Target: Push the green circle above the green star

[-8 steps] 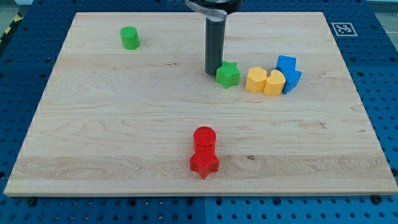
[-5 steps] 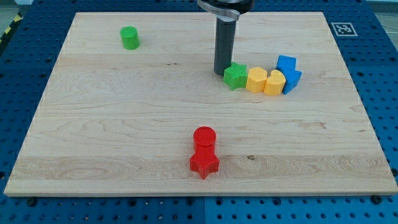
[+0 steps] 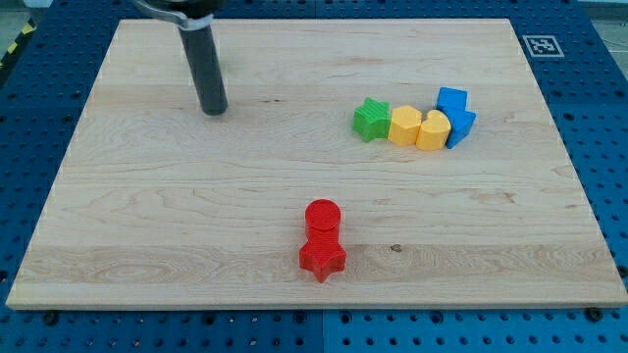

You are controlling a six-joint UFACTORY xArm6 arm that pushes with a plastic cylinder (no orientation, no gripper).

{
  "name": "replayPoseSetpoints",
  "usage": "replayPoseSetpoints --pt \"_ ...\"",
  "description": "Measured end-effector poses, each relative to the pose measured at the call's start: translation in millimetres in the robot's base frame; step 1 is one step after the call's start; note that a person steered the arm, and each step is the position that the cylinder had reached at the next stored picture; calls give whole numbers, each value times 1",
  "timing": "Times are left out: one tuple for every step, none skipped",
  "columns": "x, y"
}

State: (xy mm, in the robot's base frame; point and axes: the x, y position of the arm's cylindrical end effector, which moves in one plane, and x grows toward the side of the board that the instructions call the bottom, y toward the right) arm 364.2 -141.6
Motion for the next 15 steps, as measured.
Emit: replayPoseSetpoints --pt "-30 -22" --pt "-39 -28" --pt "-39 -28" --pt "-45 -28" --pt "-46 -28" --pt "-46 -26" --pt "-46 -14" --pt "-46 -8" --pt "-46 -25" --pt "-51 -71" --pt "-89 -90" --pt "-103 -85" --pt "-104 -85" --pt "-121 -81" --pt "-114 -42"
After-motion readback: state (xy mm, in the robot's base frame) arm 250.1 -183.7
